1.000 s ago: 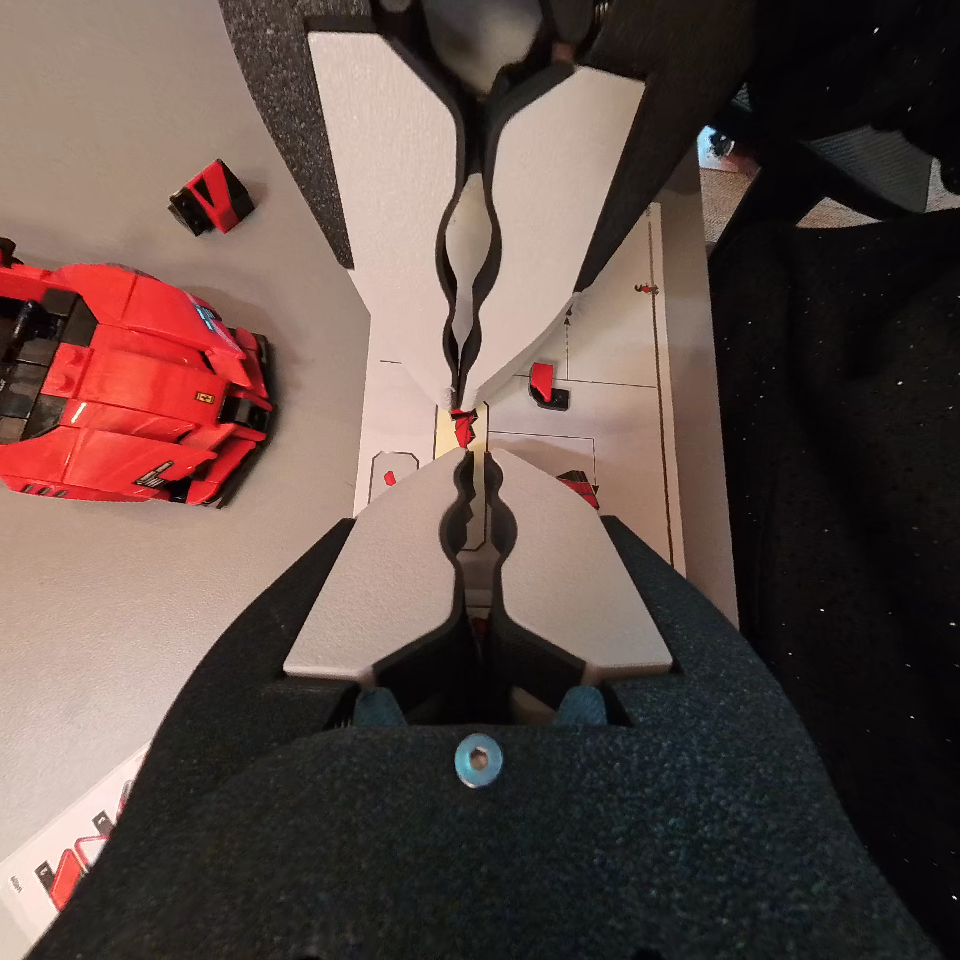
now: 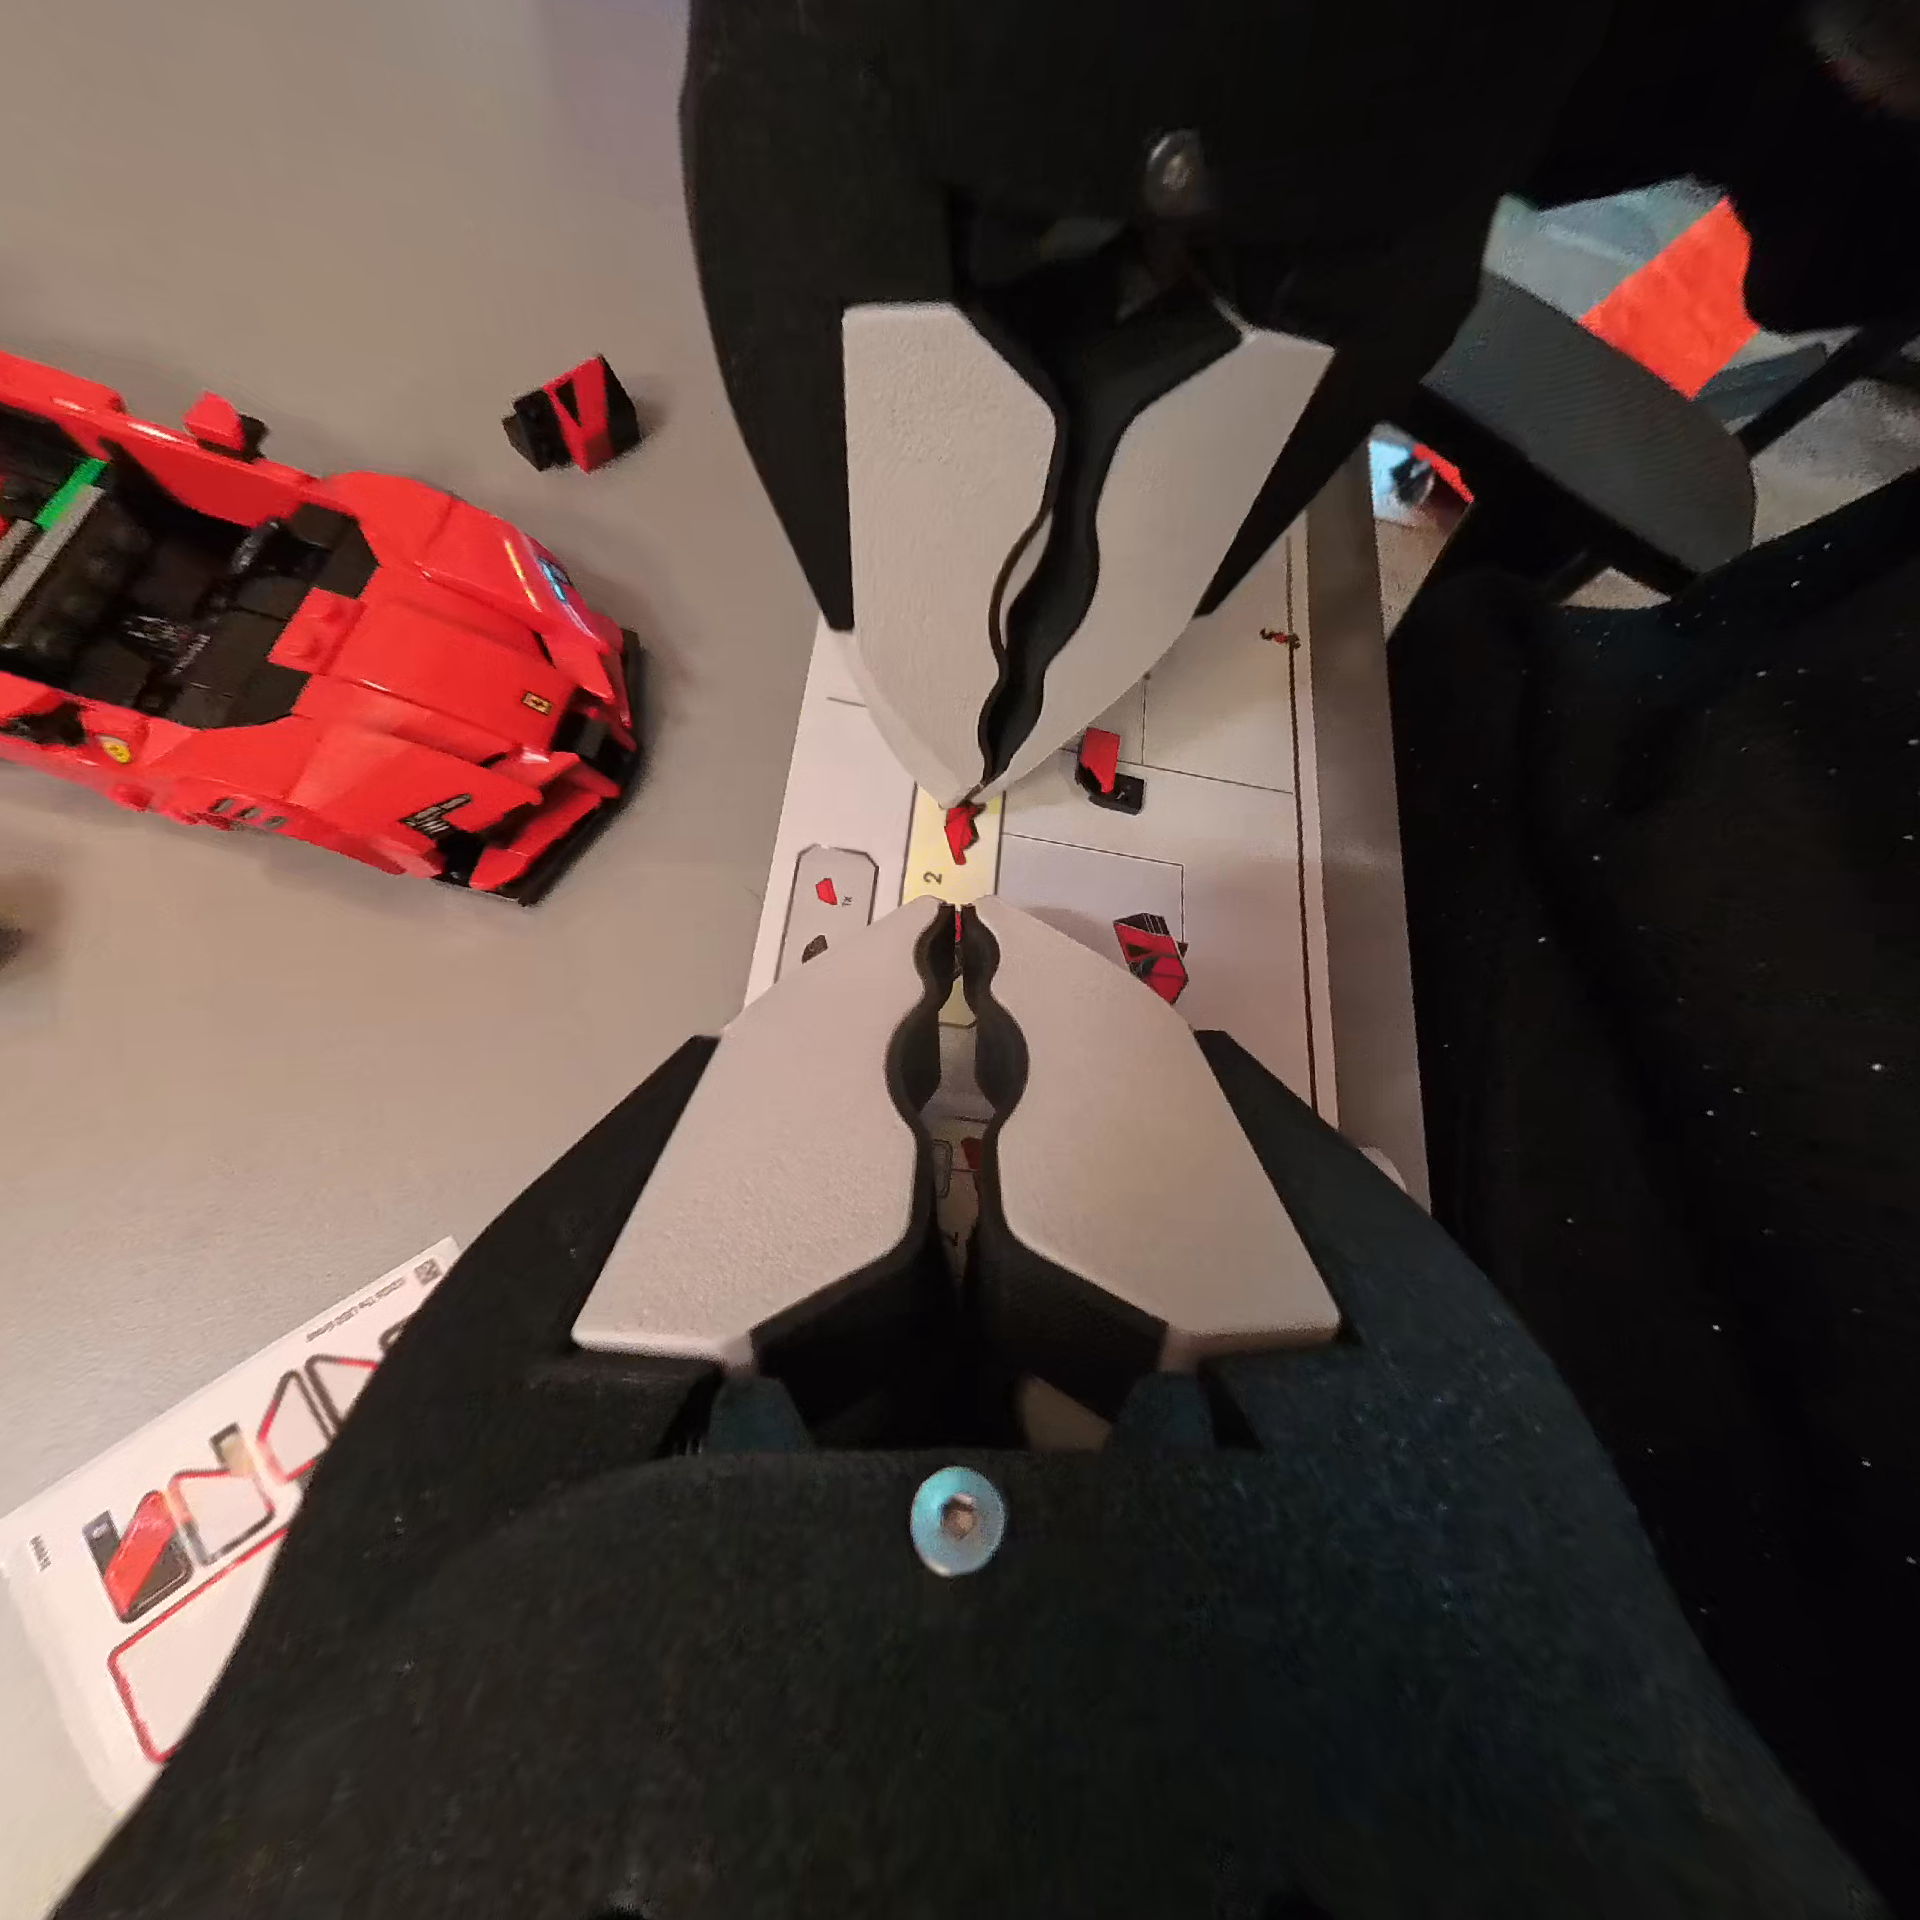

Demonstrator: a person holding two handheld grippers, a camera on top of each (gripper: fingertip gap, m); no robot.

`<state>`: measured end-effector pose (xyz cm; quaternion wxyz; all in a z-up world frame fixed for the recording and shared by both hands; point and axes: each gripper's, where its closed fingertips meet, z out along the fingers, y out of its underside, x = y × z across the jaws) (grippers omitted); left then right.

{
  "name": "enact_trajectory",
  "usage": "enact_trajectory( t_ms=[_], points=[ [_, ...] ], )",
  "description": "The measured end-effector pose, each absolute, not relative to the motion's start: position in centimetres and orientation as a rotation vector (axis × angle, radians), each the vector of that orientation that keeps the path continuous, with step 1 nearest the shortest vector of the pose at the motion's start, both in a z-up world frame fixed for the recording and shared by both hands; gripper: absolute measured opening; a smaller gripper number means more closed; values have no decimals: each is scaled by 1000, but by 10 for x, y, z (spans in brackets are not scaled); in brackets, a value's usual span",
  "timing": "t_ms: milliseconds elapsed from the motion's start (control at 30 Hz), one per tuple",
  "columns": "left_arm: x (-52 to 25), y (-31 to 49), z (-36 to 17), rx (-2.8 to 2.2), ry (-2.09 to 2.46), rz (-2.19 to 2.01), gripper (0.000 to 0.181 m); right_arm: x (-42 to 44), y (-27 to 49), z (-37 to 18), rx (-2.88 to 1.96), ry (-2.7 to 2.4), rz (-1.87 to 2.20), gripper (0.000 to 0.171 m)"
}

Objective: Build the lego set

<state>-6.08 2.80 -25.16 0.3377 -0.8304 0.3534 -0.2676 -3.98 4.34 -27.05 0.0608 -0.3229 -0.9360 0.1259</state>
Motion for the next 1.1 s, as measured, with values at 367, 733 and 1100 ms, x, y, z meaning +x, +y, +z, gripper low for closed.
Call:
enact_trajectory(
  t_ms=[367,733,1100],
  points=[
    [-75,22,-240,-2131,886,-644,2,-39,44,-256,-1054,-2710,660,17],
    [-67,18,-246,-2132,890,-657,3,-41,46,-272,-1040,-2705,578,8],
    [-37,21,-134,-1483,615,-1057,46,-69,31,-105,-1157,-1289,1849,8]
  ],
)
